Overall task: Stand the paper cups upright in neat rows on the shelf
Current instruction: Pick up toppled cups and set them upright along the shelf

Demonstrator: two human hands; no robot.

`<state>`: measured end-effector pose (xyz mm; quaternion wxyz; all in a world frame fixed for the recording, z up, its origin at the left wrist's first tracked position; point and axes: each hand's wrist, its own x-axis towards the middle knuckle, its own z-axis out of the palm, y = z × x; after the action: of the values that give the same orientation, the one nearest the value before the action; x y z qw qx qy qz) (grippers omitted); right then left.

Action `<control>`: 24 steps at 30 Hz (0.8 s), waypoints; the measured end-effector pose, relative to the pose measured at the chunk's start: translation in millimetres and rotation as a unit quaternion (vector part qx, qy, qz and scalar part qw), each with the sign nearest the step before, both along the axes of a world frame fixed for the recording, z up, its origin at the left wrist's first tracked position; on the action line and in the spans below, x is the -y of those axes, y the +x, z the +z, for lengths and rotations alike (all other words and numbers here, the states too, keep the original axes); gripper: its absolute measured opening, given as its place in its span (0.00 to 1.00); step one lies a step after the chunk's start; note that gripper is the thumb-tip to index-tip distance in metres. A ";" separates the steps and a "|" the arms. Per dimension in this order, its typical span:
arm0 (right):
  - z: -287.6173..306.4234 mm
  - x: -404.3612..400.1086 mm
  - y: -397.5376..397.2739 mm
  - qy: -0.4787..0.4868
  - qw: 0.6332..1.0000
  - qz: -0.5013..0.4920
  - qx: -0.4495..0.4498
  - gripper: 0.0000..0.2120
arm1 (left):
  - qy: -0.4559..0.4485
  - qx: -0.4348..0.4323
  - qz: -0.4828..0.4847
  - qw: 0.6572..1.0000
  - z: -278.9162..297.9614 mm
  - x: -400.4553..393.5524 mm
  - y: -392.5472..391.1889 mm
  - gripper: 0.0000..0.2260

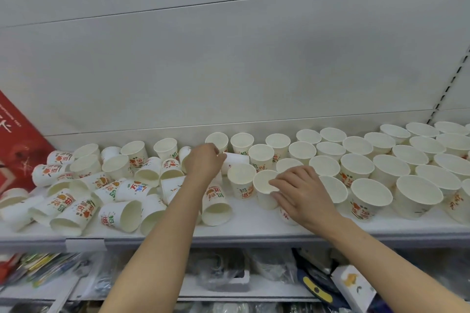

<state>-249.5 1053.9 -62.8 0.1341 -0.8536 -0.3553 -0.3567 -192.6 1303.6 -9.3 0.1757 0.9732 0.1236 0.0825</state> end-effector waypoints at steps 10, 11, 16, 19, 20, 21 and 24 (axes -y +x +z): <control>49.0 -59.0 50.5 -0.015 0.998 -0.029 -0.048 0.08 | 0.040 -0.057 0.062 0.996 -2.5 -49.7 21.8 0.07; 52.5 -71.4 57.9 -0.039 0.996 -0.027 -0.074 0.06 | 0.040 -0.072 0.065 0.994 -0.9 -54.9 21.5 0.08; 60.3 -116.0 86.8 -0.167 0.966 -0.041 -0.193 0.14 | -0.017 -0.128 0.046 0.991 -9.6 -64.2 26.2 0.17; 57.6 -120.0 96.8 -0.205 0.953 -0.044 -0.220 0.16 | -0.080 -0.109 0.035 0.990 -12.5 -71.6 32.4 0.10; 55.6 -119.3 99.4 -0.215 0.950 -0.041 -0.224 0.16 | -0.093 -0.098 0.021 0.991 -10.3 -74.7 33.5 0.07; 54.1 -118.9 101.0 -0.228 0.946 -0.037 -0.226 0.17 | -0.101 -0.084 0.006 0.991 -7.0 -78.1 34.0 0.06; 54.5 -123.0 105.2 -0.272 0.933 -0.034 -0.235 0.21 | -0.072 -0.020 -0.052 0.996 2.1 -88.8 31.2 0.03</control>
<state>-144.4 1176.9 -8.3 -0.0359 -0.9282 -0.3681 -0.0401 -161.4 1392.4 -7.2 0.2473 0.9644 0.0821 0.0448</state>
